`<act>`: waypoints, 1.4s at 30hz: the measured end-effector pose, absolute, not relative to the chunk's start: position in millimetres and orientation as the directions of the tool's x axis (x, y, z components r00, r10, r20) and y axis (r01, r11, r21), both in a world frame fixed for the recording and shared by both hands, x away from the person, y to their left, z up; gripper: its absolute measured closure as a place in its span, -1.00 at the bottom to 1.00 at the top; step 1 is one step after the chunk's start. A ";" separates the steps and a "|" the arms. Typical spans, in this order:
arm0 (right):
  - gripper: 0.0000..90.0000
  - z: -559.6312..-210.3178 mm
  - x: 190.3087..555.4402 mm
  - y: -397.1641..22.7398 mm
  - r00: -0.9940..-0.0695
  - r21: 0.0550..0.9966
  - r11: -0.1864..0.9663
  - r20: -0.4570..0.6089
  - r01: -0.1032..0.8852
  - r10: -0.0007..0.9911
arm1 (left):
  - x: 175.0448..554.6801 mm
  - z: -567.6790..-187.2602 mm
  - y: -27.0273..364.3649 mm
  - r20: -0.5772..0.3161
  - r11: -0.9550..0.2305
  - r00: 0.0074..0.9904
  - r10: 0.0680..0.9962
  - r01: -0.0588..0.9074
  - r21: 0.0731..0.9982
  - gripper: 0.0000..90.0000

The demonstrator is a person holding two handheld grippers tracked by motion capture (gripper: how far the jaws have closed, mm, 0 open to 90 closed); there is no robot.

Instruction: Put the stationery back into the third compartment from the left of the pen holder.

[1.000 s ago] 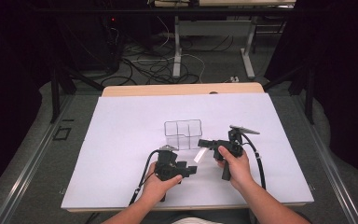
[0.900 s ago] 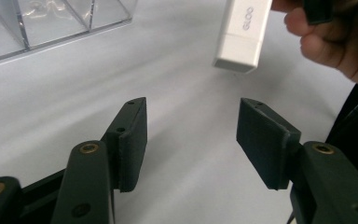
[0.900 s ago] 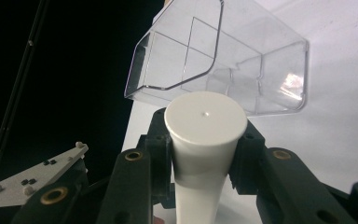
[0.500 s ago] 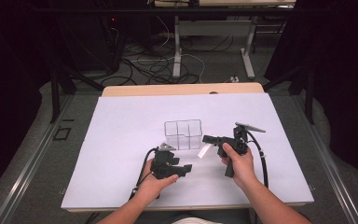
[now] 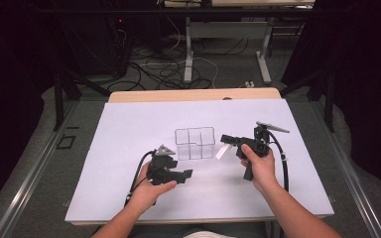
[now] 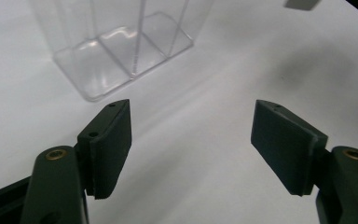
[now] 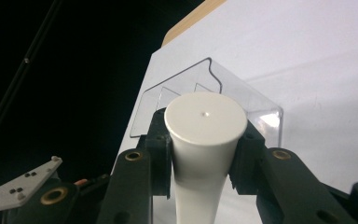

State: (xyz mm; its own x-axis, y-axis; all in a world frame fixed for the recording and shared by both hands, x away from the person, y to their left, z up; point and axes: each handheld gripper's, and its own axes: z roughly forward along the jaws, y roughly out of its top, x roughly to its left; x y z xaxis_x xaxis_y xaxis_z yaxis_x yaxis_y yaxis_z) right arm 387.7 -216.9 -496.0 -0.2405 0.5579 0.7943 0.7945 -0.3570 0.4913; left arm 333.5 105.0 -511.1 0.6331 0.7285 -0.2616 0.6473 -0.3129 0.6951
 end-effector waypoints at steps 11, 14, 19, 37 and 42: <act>0.47 -476.9 402.4 -207.6 -0.286 0.574 -0.320 0.725 0.754 0.626 | 340.5 -515.8 144.0 -0.250 -0.243 0.535 0.807 0.687 0.685 -0.66; 0.47 -469.8 407.9 -202.4 -0.306 0.601 -0.297 0.698 0.742 0.647 | 342.4 -518.7 147.7 -0.233 -0.253 0.546 0.805 0.670 0.698 -0.78; 0.47 -461.6 416.4 -190.4 -0.334 0.653 -0.264 0.642 0.710 0.690 | 343.8 -523.6 151.3 -0.205 -0.275 0.557 0.805 0.656 0.702 -0.89; 0.47 -462.7 432.3 -154.3 -0.397 0.781 -0.134 0.448 0.611 0.801 | 352.4 -531.6 170.8 -0.218 -0.176 0.463 0.859 0.668 0.723 -1.00; 0.47 -469.4 431.3 -146.6 -0.410 0.793 -0.102 0.415 0.601 0.812 | 353.8 -534.6 171.8 -0.244 -0.152 0.444 0.862 0.685 0.712 -0.98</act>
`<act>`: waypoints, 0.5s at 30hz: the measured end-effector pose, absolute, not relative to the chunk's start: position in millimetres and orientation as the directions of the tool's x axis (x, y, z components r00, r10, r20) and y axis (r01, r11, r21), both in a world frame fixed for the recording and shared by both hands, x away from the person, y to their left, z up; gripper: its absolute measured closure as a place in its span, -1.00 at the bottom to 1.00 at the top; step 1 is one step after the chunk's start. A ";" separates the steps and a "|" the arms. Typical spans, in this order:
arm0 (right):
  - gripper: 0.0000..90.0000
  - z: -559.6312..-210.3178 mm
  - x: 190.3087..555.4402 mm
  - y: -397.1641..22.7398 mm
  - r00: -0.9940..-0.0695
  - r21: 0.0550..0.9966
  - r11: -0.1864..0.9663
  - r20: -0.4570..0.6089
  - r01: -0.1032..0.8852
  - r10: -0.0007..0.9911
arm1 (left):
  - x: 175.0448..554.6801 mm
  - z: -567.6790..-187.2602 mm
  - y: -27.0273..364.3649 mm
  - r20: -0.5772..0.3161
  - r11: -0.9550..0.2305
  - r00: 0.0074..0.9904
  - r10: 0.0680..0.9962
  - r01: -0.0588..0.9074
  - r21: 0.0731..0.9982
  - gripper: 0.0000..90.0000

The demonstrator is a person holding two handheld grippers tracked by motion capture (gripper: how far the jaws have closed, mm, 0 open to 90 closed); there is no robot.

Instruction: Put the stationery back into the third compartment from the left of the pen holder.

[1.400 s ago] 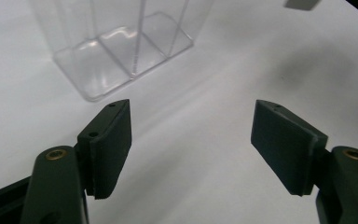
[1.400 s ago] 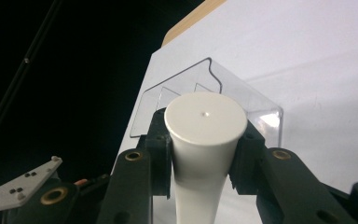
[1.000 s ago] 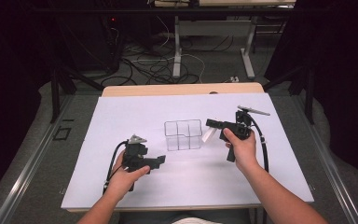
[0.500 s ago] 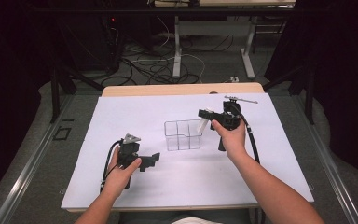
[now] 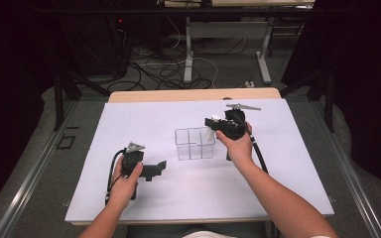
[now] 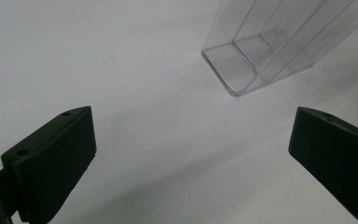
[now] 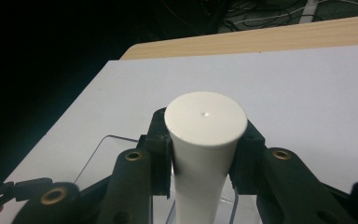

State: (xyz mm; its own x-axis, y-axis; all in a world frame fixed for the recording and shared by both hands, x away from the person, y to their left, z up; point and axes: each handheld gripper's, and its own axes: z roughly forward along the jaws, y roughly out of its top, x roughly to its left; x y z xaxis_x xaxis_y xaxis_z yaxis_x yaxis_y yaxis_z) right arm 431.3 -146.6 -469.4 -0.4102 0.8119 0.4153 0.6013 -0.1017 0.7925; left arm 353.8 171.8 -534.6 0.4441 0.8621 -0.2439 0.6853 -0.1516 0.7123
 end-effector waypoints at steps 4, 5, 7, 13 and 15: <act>0.47 -473.5 430.7 -139.9 -0.423 0.800 -0.070 0.387 0.596 0.819 | 354.3 -536.0 171.9 -0.246 -0.153 0.440 0.864 0.694 0.703 -0.96; 0.47 -474.2 430.1 -138.3 -0.425 0.800 -0.060 0.378 0.596 0.822 | 354.2 -536.1 171.7 -0.246 -0.153 0.440 0.864 0.694 0.704 -0.96; 0.47 -476.0 430.0 -136.4 -0.440 0.809 -0.035 0.354 0.587 0.825 | 354.1 -536.3 171.4 -0.247 -0.153 0.441 0.863 0.694 0.703 -0.96; 0.46 -478.9 429.4 -132.3 -0.440 0.794 -0.018 0.355 0.608 0.825 | 354.1 -537.0 171.0 -0.246 -0.158 0.444 0.862 0.696 0.700 -0.96; 0.46 -480.5 430.0 -132.3 -0.446 0.797 -0.005 0.343 0.604 0.827 | 354.2 -537.2 170.9 -0.244 -0.160 0.444 0.862 0.696 0.700 -0.96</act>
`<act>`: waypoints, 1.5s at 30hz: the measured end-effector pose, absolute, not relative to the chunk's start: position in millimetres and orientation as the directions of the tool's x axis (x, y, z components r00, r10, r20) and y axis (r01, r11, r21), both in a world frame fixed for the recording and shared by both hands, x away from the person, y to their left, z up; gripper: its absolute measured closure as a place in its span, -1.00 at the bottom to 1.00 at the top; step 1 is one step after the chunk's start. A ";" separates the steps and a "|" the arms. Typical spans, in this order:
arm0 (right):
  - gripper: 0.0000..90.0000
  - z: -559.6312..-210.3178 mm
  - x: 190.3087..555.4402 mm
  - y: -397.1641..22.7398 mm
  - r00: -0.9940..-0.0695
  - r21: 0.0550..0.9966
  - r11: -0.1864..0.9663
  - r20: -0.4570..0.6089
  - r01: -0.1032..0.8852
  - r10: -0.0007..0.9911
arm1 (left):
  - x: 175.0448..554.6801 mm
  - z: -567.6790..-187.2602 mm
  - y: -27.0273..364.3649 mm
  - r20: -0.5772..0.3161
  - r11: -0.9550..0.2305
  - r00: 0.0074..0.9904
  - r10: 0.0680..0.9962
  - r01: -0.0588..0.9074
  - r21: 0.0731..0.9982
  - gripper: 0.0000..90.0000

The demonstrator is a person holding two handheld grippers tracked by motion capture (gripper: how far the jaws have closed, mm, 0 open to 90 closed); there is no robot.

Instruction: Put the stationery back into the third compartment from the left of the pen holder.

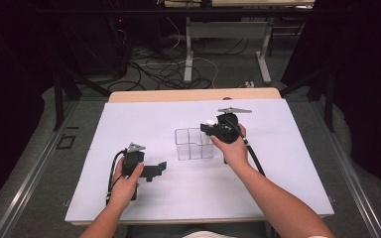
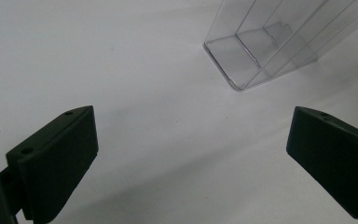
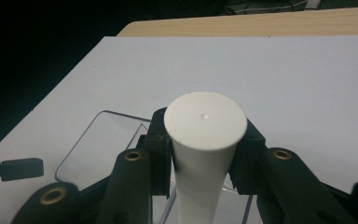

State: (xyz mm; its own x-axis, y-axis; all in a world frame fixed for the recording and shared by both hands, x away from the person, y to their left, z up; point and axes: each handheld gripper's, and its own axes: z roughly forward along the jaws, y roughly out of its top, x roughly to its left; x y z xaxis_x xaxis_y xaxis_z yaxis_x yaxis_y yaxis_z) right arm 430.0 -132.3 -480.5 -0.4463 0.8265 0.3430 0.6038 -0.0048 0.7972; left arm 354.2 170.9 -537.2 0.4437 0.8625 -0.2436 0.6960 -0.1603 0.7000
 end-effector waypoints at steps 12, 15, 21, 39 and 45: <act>0.01 -478.8 420.7 -138.9 -0.476 0.824 -0.019 0.346 0.566 0.808 | 355.3 -537.6 173.0 -0.242 -0.155 0.437 0.866 0.696 0.701 -0.96; -0.11 -475.1 415.1 -143.2 -0.482 0.839 -0.019 0.331 0.544 0.811 | 355.2 -537.6 173.3 -0.242 -0.153 0.433 0.868 0.698 0.700 -0.96; -0.33 -472.1 407.7 -156.7 -0.460 0.813 -0.051 0.378 0.580 0.804 | 355.7 -537.6 174.7 -0.244 -0.146 0.428 0.870 0.698 0.701 -0.96; -0.74 -473.0 387.3 -195.9 -0.462 0.829 0.047 0.262 0.557 0.847 | 356.4 -537.7 176.1 -0.241 -0.146 0.423 0.873 0.699 0.700 -0.94; -0.96 -482.4 381.3 -207.9 -0.451 0.835 0.091 0.199 0.543 0.870 | 356.5 -537.3 177.5 -0.238 -0.144 0.421 0.875 0.697 0.703 -0.94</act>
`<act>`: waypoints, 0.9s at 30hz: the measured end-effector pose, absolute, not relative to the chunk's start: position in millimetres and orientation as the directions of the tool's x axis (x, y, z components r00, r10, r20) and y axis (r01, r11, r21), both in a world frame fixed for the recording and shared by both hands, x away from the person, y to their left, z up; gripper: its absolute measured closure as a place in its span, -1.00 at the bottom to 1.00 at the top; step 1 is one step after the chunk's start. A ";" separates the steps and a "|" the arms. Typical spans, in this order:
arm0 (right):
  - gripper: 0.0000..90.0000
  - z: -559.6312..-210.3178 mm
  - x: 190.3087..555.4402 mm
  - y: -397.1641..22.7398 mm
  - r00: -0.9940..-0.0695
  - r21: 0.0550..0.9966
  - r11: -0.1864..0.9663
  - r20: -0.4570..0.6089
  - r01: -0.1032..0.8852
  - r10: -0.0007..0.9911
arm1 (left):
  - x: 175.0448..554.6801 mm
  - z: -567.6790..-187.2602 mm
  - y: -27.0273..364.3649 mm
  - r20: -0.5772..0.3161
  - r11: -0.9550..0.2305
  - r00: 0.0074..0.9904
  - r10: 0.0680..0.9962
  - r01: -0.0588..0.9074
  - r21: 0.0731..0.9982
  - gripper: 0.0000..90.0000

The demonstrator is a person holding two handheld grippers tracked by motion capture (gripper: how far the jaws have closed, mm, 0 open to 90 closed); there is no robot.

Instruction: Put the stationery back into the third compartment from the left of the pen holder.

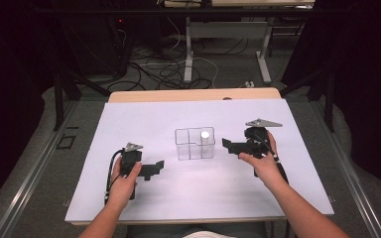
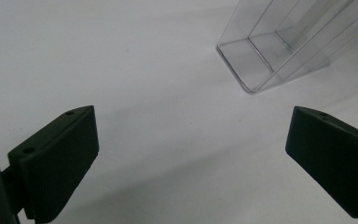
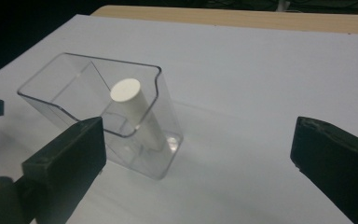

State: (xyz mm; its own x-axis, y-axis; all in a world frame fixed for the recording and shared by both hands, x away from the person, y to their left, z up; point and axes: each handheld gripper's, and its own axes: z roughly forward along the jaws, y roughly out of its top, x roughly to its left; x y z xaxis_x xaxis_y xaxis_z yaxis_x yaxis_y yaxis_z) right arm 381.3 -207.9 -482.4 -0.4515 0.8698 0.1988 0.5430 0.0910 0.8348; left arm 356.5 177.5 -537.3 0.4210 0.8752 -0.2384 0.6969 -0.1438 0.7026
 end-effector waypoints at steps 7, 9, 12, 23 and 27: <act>-1.00 -499.7 379.6 -225.0 -0.400 0.824 0.095 0.168 0.559 0.901 | 357.3 -536.5 179.3 -0.238 -0.136 0.413 0.879 0.696 0.705 -0.94; -1.00 -505.7 380.8 -230.4 -0.382 0.819 0.089 0.165 0.567 0.909 | 357.5 -536.0 179.6 -0.239 -0.132 0.413 0.879 0.692 0.710 -0.94; -1.00 -513.0 382.5 -236.6 -0.360 0.807 0.084 0.166 0.584 0.918 | 357.8 -535.3 180.8 -0.236 -0.133 0.412 0.880 0.691 0.711 -0.94; -1.00 -524.1 386.8 -246.5 -0.320 0.790 0.061 0.175 0.610 0.931 | 358.5 -534.3 186.2 -0.231 -0.124 0.402 0.886 0.686 0.717 -0.94; -1.00 -525.7 388.0 -247.9 -0.316 0.794 0.065 0.164 0.604 0.935 | 358.8 -534.0 187.6 -0.231 -0.121 0.400 0.887 0.684 0.720 -0.94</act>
